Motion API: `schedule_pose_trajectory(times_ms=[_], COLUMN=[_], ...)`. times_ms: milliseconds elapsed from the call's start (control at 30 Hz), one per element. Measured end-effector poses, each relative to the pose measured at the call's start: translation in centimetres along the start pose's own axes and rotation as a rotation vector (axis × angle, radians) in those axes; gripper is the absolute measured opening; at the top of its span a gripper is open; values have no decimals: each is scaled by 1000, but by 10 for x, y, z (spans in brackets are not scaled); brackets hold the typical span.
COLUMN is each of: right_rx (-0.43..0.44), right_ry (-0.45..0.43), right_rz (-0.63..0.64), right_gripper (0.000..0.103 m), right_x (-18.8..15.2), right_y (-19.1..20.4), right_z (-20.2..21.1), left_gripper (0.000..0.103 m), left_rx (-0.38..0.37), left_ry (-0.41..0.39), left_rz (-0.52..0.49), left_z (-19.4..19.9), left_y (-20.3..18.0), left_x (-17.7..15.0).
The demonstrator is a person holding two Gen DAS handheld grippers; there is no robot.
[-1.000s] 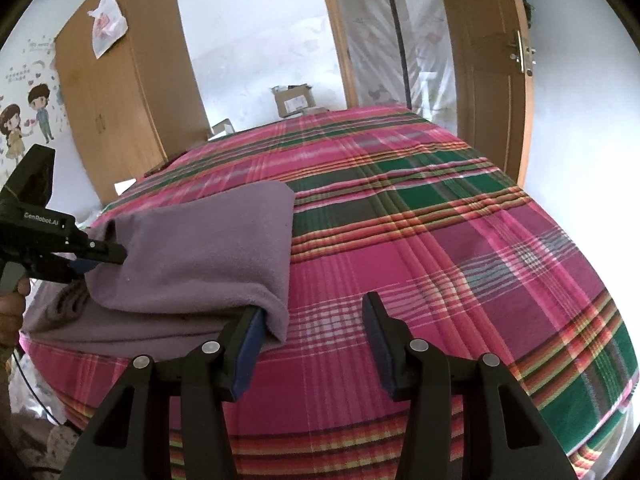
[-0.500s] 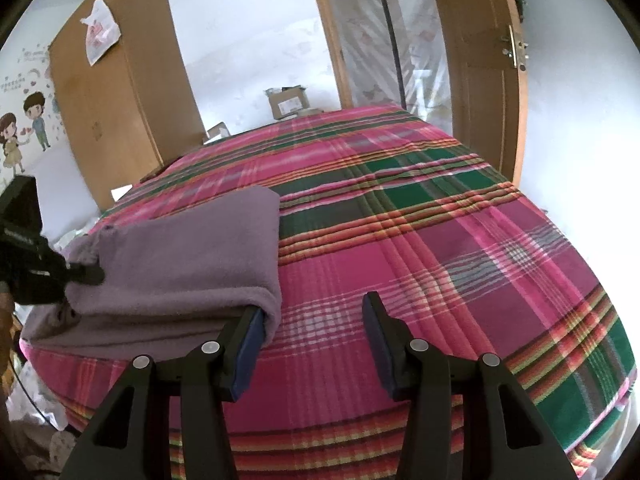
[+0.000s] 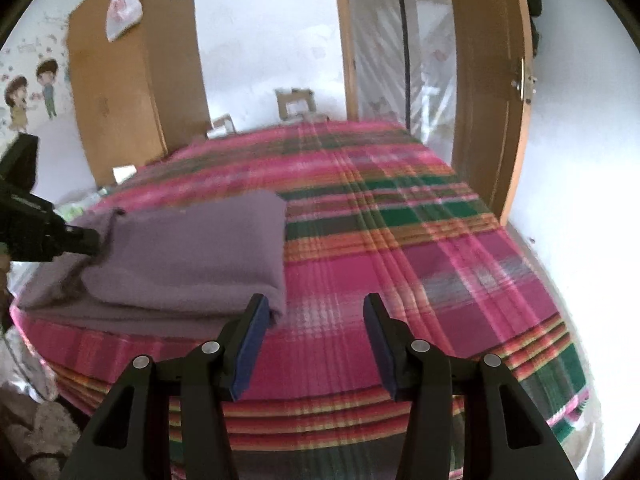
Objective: Fold clothes
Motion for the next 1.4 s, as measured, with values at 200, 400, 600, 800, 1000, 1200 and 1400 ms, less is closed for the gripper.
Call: schedule_pose_trajectory(times_ms=[200, 400, 600, 800, 1000, 1200, 1400], right_rx=[157, 354, 451, 483, 476, 489, 460], right_ry=[-50, 52, 88, 136, 158, 124, 153], right_rz=[42, 91, 116, 151, 161, 145, 178], right_gripper=[43, 22, 18, 18, 18, 18, 18], right_x=[14, -3, -10, -25, -30, -20, -30], right_y=[53, 123, 164, 180, 176, 183, 185], right_z=[-5, -34, -51, -59, -56, -53, -57], left_gripper=[11, 11, 11, 11, 11, 11, 11], left_rx=[-57, -49, -6, -13, -48, -50, -67], left_ry=[19, 85, 89, 82, 116, 118, 119], left_rz=[-89, -173, -117, -96, -36, -39, -24], left_z=[-9, -34, -50, -53, -62, -62, -59], left_y=[-32, -46, -24, -14, -7, -7, -7], left_x=[2, -6, 1, 8, 6, 7, 9])
Point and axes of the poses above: each gripper's, at about its wrist camera, not at the fingertips, and z roughly against the way its jaws point, y to its left, x to its top, the point moved 10 cm from there along -z, roughly the way its jaws point, and after that the axes turned 10 degrees about -y, right-handed, at the moved point
